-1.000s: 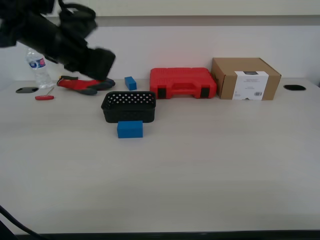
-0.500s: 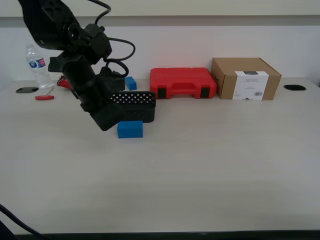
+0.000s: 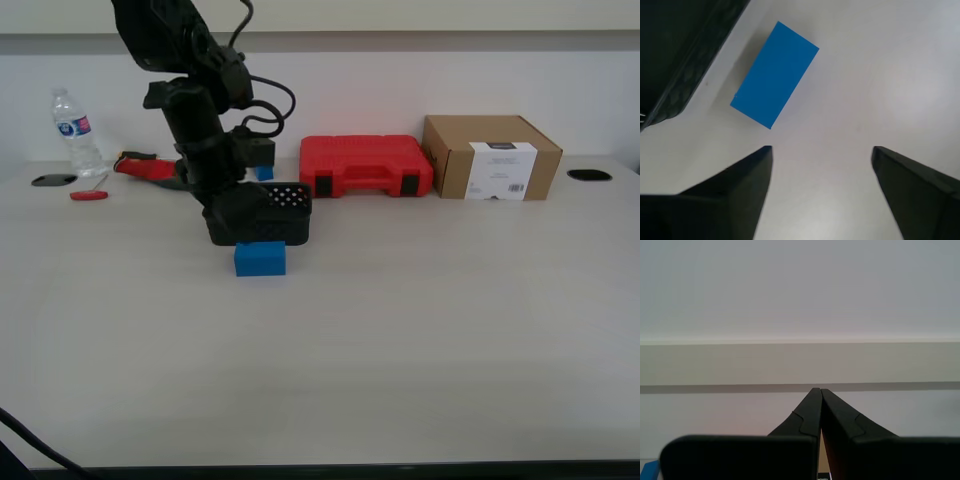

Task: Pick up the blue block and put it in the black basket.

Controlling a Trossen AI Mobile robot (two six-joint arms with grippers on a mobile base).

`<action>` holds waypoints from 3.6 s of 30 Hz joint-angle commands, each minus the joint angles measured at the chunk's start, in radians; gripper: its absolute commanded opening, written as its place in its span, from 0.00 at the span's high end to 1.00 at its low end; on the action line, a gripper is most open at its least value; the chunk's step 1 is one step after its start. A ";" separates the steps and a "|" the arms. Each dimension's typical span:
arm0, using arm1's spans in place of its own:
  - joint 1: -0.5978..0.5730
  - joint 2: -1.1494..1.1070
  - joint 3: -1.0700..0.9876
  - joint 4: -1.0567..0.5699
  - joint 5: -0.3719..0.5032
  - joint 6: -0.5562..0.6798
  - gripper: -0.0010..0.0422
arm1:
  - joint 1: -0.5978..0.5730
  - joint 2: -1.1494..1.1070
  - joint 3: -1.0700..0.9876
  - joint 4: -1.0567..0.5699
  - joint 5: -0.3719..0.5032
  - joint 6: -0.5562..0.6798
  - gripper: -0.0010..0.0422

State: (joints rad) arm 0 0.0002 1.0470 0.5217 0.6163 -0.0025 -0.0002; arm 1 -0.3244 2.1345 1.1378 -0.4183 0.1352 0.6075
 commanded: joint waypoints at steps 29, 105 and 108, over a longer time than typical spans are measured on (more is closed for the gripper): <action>0.000 0.000 0.001 0.003 0.000 0.000 0.98 | -0.056 0.267 0.300 0.000 -0.170 0.142 0.08; 0.000 0.000 0.001 -0.004 0.000 0.000 0.98 | 0.100 0.412 0.710 -0.099 -0.093 0.105 0.72; 0.000 0.000 0.001 -0.004 0.000 0.000 0.98 | 0.100 0.412 0.715 -0.114 -0.071 0.064 0.99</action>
State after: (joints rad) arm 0 -0.0006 1.0470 0.5217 0.6090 -0.0025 -0.0002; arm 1 -0.2237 2.5473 1.8523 -0.5293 0.0444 0.6834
